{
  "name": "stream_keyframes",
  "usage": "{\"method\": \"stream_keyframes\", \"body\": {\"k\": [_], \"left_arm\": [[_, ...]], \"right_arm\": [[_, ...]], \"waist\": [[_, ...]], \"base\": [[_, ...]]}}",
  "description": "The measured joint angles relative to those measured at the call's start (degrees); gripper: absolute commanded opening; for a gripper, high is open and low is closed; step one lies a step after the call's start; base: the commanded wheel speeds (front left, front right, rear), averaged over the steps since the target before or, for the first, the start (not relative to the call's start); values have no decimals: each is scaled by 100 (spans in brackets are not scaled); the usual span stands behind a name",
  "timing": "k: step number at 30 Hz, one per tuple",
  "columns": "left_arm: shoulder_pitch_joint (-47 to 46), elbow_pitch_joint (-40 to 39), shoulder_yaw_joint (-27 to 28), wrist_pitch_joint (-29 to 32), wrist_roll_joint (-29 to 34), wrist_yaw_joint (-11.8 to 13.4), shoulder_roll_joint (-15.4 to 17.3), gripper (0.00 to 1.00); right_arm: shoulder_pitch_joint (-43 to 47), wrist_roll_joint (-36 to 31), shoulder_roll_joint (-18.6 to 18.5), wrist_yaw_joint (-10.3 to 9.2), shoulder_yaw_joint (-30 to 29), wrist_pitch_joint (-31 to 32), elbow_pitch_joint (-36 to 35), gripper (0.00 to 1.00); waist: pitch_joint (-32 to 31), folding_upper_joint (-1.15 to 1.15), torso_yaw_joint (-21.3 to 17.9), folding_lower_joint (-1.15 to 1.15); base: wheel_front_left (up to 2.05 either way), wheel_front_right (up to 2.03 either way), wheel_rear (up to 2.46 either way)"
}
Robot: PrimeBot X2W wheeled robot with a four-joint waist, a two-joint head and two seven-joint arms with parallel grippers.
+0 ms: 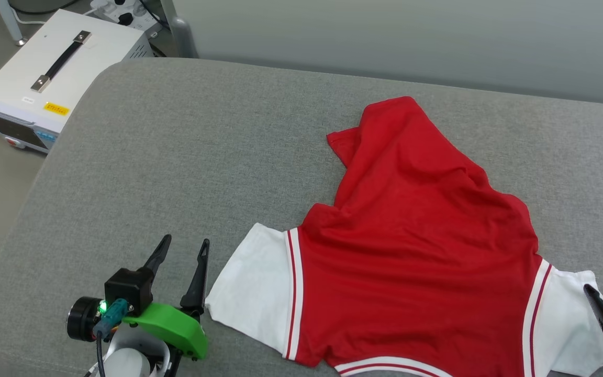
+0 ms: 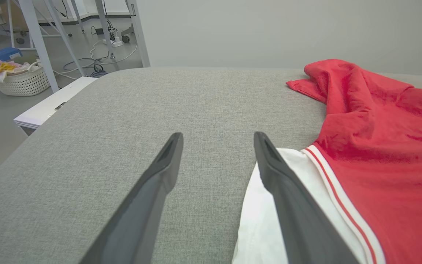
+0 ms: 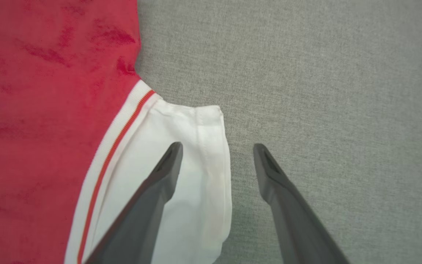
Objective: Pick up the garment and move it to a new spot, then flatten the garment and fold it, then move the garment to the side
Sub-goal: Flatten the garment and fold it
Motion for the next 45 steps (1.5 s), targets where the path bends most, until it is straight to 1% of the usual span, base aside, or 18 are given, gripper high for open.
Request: {"method": "stream_keyframes", "body": {"k": [5,9,15,17,21,25,28,31,32,42,45], "left_arm": [[40,34,-146,13,-274,-13,111,100],[205,-31,-352,416,-736,-13,266,100],[361,-466,-608,1441,-1098,-14,581,100],[450,-644,-623,1939,-1163,-2,698,100],[712,-1045,-650,2908,-1271,197,895,100],[849,-1477,-699,3627,-1358,405,1029,100],[864,-1615,-692,3801,-1241,584,1134,100],[860,-1557,-612,3909,-1180,850,1146,100],[857,-1507,-604,3953,-1143,899,1156,100],[707,-1048,-632,4109,-1063,1039,1161,100],[599,-914,-639,4131,-1096,1044,1151,100]], "right_arm": [[58,-1,7,0,-7,-619,-313,100],[292,-37,220,-1,-81,-1104,-586,100],[818,-219,637,-1,-44,-1522,-978,100],[950,-242,779,-1,-62,-1550,-1138,100],[1055,-259,911,-1,-78,-1540,-1293,100],[1060,-264,950,-1,-100,-1506,-1345,100],[1059,-264,993,-1,-92,-1483,-1389,100],[1050,-264,1002,-1,-64,-1455,-1419,100],[1043,-264,1001,-1,-52,-1439,-1432,100],[1031,-258,979,-1,-8,-1312,-1472,100],[1029,-254,979,-1,-21,-1301,-1474,100]], "waist": [[-127,0,-85,0],[-226,0,-167,0],[-301,0,-290,0],[-305,0,-339,0],[-281,0,-443,0],[-223,0,-535,0],[-157,0,-601,0],[-77,0,-673,0],[-47,0,-704,0],[281,0,-973,0],[363,0,-1032,0]], "base": [[0,0,0],[0,0,0],[0,0,0],[0,0,0],[0,0,0],[0,0,0],[0,0,0],[0,0,0],[0,0,0],[0,0,0],[0,0,0]]}}
